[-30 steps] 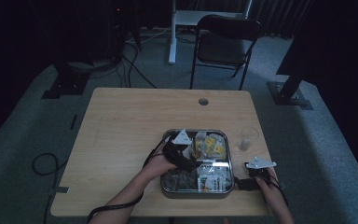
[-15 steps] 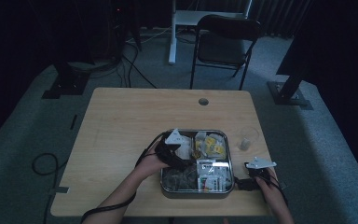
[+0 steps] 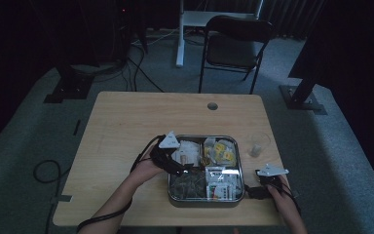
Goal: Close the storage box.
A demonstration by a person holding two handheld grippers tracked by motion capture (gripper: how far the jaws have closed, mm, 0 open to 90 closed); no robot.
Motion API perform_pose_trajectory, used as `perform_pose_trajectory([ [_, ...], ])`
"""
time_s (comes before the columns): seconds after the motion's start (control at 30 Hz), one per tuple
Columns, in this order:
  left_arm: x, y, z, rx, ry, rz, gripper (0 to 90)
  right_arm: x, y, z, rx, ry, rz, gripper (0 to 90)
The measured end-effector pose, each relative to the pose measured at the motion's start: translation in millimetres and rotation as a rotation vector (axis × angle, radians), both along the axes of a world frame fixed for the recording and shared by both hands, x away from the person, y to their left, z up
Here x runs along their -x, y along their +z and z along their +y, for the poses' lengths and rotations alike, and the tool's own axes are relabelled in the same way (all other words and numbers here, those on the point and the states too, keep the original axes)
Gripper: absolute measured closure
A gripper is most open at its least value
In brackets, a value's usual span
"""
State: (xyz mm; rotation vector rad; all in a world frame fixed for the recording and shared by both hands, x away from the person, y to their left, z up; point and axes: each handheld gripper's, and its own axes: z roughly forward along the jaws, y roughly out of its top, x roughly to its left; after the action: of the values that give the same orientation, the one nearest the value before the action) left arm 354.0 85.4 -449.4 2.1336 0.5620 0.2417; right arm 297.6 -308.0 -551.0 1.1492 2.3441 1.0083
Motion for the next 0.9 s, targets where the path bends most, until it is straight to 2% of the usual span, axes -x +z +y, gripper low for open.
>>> perform_pose_trajectory([
  [0.1,1.0,-1.8,8.7,0.012,0.003,-0.003,0.0,0.0,0.0,0.0,0.000,0.000,0.000,11.8],
  [0.23,1.9,-4.9,18.3,0.004,0.003,0.000,0.0,0.1,0.0,0.0,0.000,0.000,0.002,11.8],
  [0.43,3.6,-10.0,34.5,0.010,0.028,-0.007,0.0,0.1,0.0,0.1,-0.001,-0.001,0.001,11.8],
  [0.63,6.3,-21.1,50.7,-0.005,0.038,-0.002,0.0,0.1,0.0,0.1,0.000,0.000,0.001,11.8],
  [0.8,9.2,-33.0,66.2,-0.002,0.037,0.006,0.0,0.1,0.0,0.1,0.000,0.000,0.001,11.8],
  [0.9,9.8,-40.2,75.2,0.014,0.040,0.020,0.0,0.1,0.0,0.1,-0.001,0.000,0.001,11.8],
])
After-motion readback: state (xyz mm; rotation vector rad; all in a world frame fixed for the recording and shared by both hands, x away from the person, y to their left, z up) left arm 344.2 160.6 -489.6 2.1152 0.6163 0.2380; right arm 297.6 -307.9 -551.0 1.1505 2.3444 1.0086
